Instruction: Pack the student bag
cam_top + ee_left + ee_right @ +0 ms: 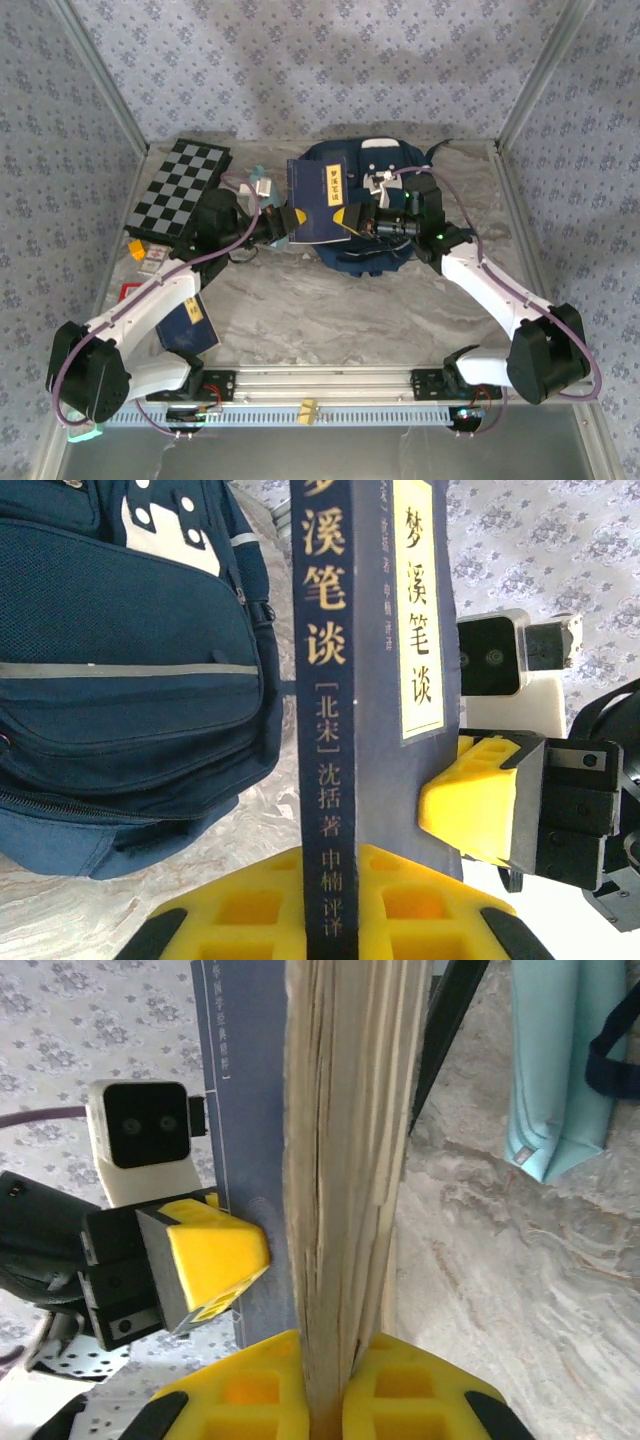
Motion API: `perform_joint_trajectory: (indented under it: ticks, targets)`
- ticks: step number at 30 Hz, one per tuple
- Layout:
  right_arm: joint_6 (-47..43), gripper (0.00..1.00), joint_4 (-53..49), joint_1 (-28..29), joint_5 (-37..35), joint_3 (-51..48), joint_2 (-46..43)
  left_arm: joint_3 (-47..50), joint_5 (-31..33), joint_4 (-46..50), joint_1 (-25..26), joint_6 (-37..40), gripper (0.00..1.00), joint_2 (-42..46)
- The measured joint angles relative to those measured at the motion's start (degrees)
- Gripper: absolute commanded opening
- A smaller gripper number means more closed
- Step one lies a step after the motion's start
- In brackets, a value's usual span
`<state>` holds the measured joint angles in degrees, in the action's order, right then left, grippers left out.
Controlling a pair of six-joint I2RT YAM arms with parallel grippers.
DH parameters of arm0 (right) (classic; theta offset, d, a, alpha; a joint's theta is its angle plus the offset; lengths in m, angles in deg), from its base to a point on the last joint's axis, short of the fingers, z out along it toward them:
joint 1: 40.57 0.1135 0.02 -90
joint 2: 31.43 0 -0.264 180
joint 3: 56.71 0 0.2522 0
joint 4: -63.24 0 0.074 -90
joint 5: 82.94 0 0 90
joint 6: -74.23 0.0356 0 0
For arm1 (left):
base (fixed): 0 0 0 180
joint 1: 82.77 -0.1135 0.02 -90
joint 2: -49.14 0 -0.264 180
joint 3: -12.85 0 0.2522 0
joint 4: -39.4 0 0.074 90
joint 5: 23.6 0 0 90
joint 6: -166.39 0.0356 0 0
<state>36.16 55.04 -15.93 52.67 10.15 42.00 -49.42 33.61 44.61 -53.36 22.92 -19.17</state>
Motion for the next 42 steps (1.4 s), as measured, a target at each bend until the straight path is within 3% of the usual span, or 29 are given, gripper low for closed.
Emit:
perform_joint_trajectory:
  ticks: [1,3,8,15,27,34,42]
  targets:
    - [-0.46,0.00,-0.87,-0.15,-0.20,0.22,0.00,-0.55,0.11,0.79,0.11,0.66,0.29,-0.26]
    - [-2.03,0.00,-3.58,-0.42,-0.83,0.96,-0.07,-1.38,0.57,2.08,0.37,2.51,0.39,-0.48]
    - [-8.00,0.00,-14.71,-2.14,-5.11,3.06,-2.78,-5.07,5.25,10.32,0.83,13.51,0.50,-0.85]
    - [-13.66,0.00,-31.01,-7.67,-12.96,3.21,-9.25,-8.13,11.67,16.00,5.84,35.32,0.64,-6.54]
    - [-15.54,0.00,-47.28,-20.87,-20.39,-1.46,-19.69,-28.74,11.89,26.45,10.84,60.08,0.67,-29.88]
    - [-15.58,0.00,-52.28,-26.34,-22.14,-2.25,-20.59,-39.74,12.44,32.15,13.92,68.02,0.66,-41.11]
    - [-15.58,0.00,-52.92,-28.72,-21.33,-3.80,-21.38,-51.25,15.56,38.64,16.04,73.11,0.66,-52.41]
